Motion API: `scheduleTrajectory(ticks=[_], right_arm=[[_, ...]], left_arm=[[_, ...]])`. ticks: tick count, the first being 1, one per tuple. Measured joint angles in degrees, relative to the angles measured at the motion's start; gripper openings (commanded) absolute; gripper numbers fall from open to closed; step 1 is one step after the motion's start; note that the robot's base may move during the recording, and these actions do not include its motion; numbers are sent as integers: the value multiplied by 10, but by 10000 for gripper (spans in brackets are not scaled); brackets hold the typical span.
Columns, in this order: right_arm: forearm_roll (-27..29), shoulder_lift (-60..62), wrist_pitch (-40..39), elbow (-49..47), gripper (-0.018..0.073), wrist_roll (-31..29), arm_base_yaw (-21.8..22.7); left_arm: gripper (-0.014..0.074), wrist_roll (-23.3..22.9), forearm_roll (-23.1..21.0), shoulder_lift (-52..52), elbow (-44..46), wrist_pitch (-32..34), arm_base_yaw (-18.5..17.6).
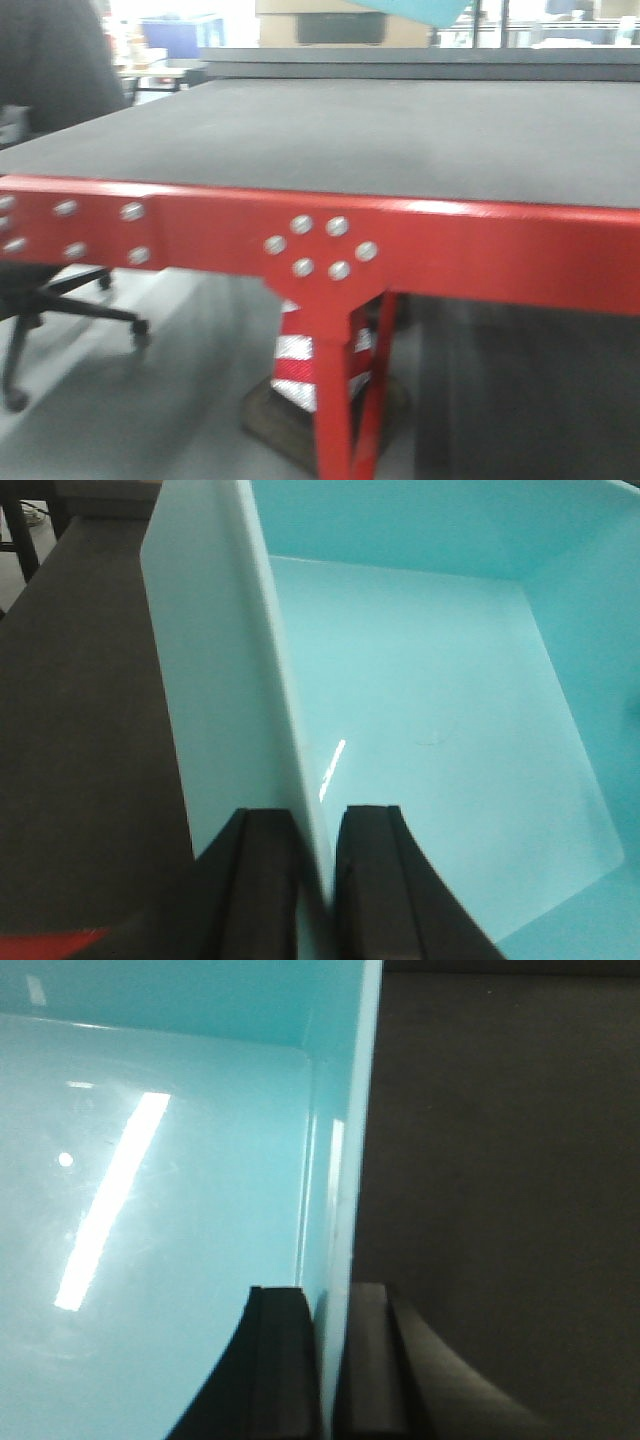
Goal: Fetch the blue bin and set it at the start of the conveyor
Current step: 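Hold the bin above the conveyor belt's near end with both grippers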
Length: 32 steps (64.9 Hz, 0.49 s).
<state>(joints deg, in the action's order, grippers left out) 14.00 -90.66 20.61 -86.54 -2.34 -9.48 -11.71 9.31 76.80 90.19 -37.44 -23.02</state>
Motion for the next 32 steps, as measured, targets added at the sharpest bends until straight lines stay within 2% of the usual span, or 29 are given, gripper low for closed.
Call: scheduleTrajectory(ticks=[32], right_arm=[[0,0,0,0,-151,0,0]], left_arm=[[-111,0,0,0,0,0,0]])
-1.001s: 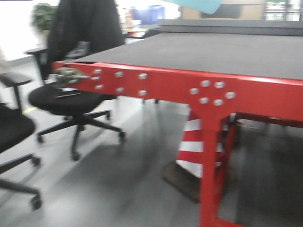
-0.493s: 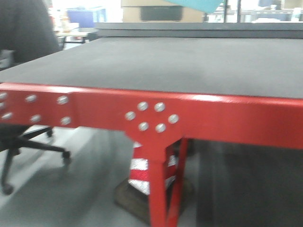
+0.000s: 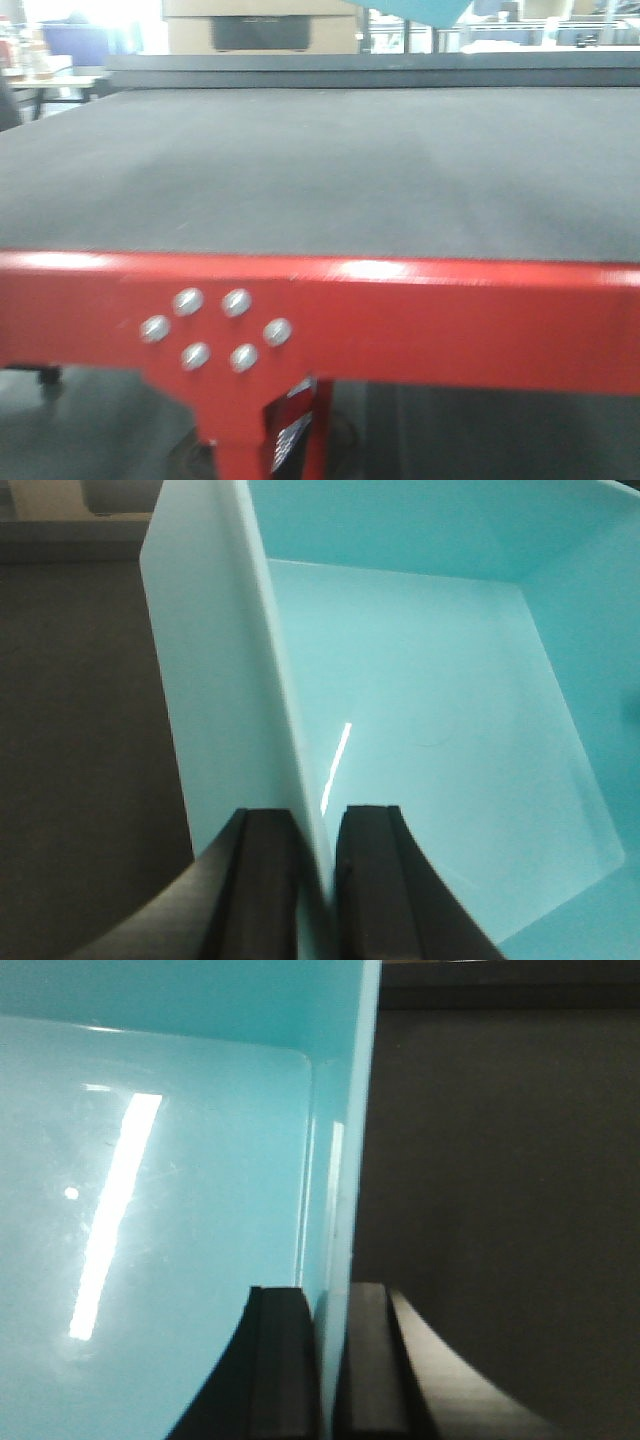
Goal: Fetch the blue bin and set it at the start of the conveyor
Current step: 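Hold the bin above the conveyor belt's near end with both grippers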
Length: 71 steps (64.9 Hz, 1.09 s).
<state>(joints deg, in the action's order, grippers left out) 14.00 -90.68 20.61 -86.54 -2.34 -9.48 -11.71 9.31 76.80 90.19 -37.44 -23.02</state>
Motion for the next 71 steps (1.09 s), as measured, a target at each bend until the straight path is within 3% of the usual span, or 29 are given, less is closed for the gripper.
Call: scheduleTrajectory(ticks=[71], right_arm=[[0,0,0,0,-151,0,0]], left_arm=[[-111,0,0,0,0,0,0]])
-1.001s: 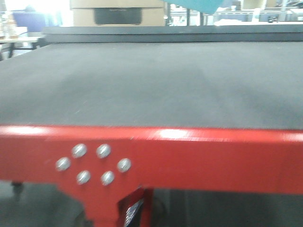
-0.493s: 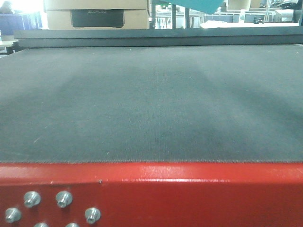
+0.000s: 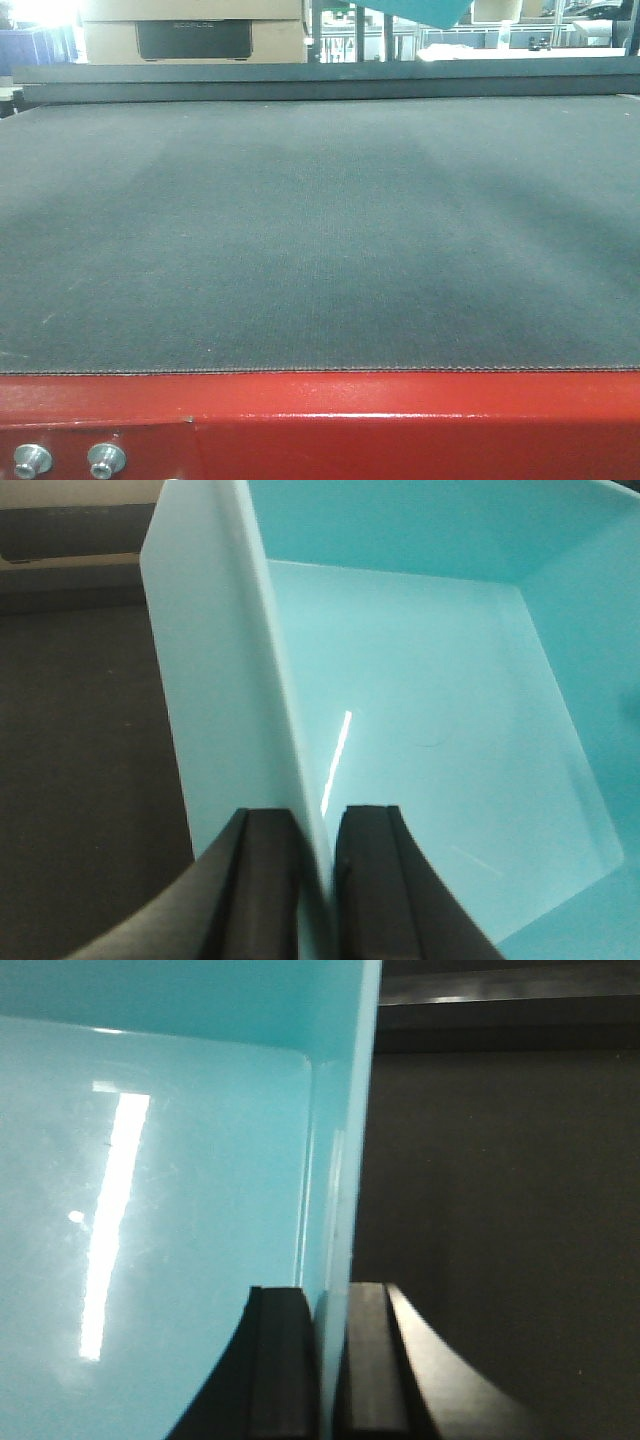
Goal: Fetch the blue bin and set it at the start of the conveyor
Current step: 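Hold the bin above the conveyor belt's near end with both grippers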
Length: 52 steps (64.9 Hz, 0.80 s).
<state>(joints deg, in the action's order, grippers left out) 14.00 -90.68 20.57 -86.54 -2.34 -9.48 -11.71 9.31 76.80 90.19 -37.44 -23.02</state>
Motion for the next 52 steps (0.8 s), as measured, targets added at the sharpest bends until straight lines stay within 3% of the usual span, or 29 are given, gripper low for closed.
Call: scheduleTrajectory(ticks=[52], right_arm=[[0,0,0,0,-151,0,0]], left_arm=[[-111,0,0,-1,0,0,0]])
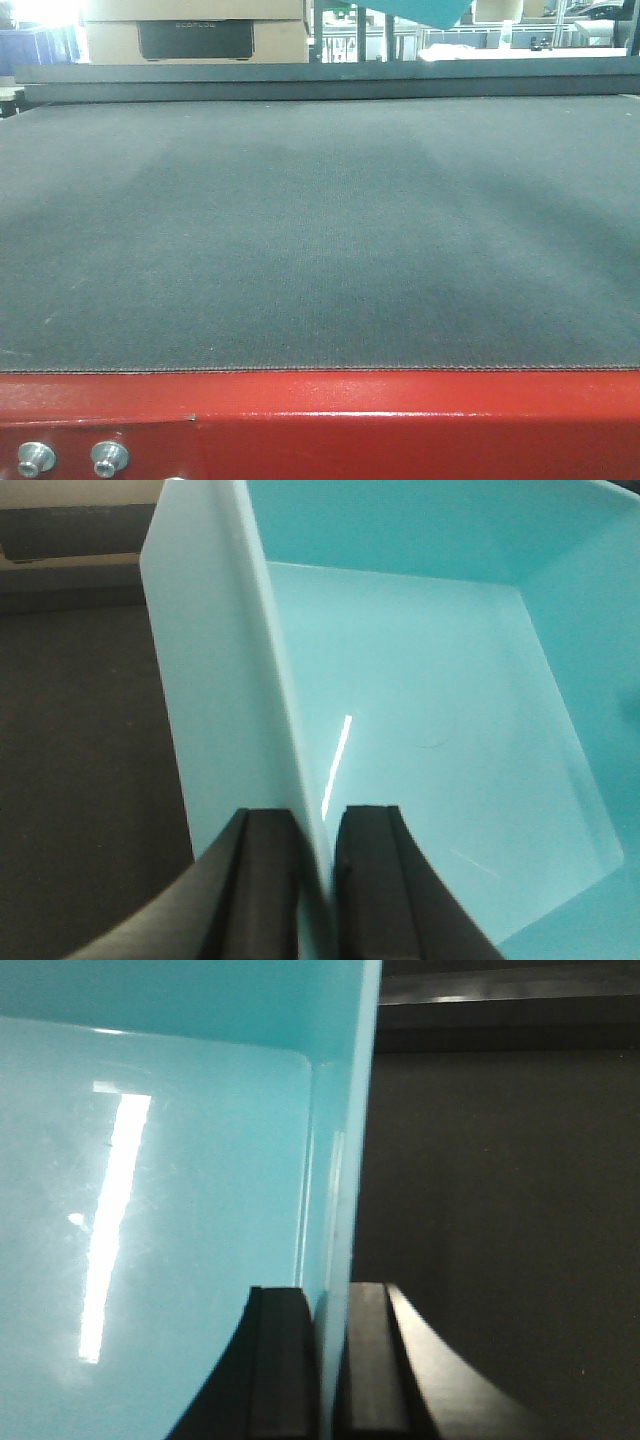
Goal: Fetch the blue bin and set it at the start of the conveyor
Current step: 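Hold the bin above the conveyor belt's near end with both grippers, then lower the bin onto the grey belt and open both grippers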
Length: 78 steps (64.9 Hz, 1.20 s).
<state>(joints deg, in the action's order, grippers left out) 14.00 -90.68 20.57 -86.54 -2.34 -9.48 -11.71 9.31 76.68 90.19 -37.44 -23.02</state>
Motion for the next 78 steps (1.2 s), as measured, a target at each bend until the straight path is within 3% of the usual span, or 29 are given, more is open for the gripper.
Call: scheduleTrajectory(ticks=[11,25,38,67,73,78], right_arm=[[0,1,19,-1,-151,0,0],[-28,13,168,-43,-151,0,0],[-52,11,239,-56,-151,4,0],[-59,-114,267,-55,-151,5,11],[-59,-143,267,-55,-151,5,11],[-59,-157,267,-54,-148,5,11]], left_arm=[[-111,0,0,0,0,0,1],[-111,0,-37,24,0,-35,42],[-111,0,-55,88,0,-60,66],[-109,0,-48,230,0,-57,66],[-59,0,-46,254,0,-55,67],[55,0,-45,272,0,-55,67]])
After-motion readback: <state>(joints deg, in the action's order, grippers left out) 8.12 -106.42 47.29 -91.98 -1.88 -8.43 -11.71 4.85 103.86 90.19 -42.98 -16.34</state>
